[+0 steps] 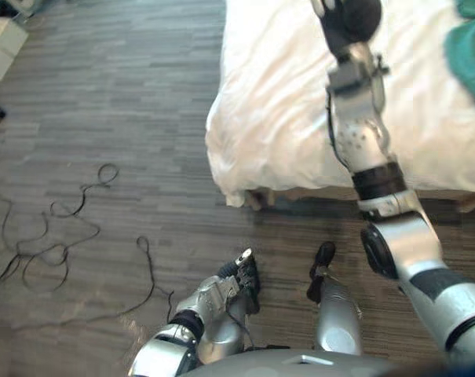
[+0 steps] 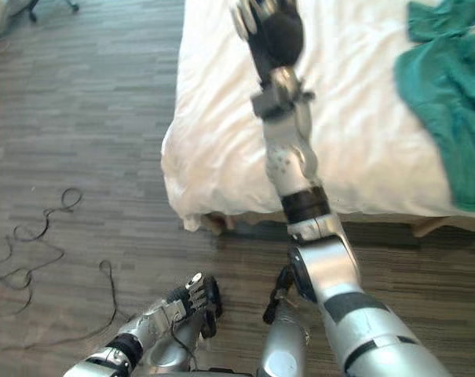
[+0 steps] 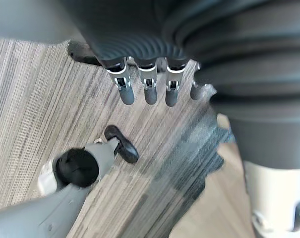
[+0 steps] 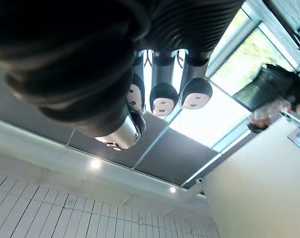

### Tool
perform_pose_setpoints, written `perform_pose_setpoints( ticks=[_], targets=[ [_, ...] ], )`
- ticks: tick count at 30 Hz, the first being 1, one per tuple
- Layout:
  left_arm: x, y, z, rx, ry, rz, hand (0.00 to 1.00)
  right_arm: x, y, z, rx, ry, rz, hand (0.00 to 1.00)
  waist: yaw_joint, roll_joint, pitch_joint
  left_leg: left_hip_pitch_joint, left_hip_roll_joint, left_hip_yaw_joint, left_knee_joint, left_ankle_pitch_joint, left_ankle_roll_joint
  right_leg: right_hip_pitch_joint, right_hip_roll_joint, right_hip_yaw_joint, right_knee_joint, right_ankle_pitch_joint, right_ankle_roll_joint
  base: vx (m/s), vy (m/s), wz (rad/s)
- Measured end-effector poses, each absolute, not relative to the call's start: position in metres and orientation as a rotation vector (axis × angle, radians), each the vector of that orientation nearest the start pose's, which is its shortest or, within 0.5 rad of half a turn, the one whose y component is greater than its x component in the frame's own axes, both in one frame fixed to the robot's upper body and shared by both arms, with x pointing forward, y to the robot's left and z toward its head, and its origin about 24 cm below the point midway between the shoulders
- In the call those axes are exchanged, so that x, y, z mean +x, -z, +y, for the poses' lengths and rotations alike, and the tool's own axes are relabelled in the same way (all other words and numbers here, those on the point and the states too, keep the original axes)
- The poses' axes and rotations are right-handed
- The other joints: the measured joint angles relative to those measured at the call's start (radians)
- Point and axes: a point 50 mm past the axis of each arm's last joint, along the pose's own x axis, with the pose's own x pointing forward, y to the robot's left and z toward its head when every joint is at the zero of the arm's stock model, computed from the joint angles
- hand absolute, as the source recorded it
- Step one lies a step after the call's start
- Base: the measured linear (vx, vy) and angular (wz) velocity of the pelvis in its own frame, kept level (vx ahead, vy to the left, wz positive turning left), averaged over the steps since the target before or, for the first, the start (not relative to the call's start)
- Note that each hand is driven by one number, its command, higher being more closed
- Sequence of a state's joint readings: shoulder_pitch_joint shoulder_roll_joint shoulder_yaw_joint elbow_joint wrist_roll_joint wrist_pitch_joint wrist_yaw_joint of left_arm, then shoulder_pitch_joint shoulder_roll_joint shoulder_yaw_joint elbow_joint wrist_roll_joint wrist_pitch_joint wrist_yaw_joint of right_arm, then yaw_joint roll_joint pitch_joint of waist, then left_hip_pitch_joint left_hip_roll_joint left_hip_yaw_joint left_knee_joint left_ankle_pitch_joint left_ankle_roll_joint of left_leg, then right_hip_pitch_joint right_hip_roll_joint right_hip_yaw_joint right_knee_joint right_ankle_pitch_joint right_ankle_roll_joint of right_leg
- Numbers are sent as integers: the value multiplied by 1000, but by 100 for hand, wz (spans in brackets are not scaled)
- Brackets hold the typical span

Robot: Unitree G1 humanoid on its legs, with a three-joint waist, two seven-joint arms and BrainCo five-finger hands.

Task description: Tidy the bed and pick cloth on bed and put in laundry

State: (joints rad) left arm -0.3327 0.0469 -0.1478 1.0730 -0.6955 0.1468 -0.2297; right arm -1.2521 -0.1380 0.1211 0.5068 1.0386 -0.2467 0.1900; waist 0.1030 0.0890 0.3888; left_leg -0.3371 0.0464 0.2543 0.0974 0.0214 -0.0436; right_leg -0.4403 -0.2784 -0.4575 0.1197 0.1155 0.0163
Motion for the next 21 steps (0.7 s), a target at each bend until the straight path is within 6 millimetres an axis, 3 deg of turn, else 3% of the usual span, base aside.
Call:
perform_pose_setpoints(
  ticks=[5,10,13,17,21],
  targets=[
    [281,69,110,-551,219,652,0,367,-340,-67,846,-496,-755,100,67,16,19,-209,7,-71,18,68,8,-154,12,-53,-2,58,-37,-67,-50,47],
    [306,34,84,-712,229,470,0,368,-339,-86,987,-270,-777,100,72,53,58,-341,16,-69,73,67,9,-308,-26,-38,125,11,-51,-51,-33,16],
    [312,21,74,-783,213,412,0,355,-351,-89,1002,-250,-897,100,57,51,69,-418,33,-54,135,45,3,-404,-38,-17,210,-30,-60,-27,-40,-8],
    [315,14,64,-883,158,394,0,355,-337,-89,1109,-220,-903,100,29,38,78,-445,75,-18,217,-2,-6,-437,-13,26,243,-50,-68,-18,-50,-33],
    [320,10,70,-921,59,388,0,355,-303,-119,1417,-275,-1023,100,-46,7,95,-442,125,24,308,-59,-5,-428,30,69,232,-54,-62,-12,-38,-48]
  ],
)
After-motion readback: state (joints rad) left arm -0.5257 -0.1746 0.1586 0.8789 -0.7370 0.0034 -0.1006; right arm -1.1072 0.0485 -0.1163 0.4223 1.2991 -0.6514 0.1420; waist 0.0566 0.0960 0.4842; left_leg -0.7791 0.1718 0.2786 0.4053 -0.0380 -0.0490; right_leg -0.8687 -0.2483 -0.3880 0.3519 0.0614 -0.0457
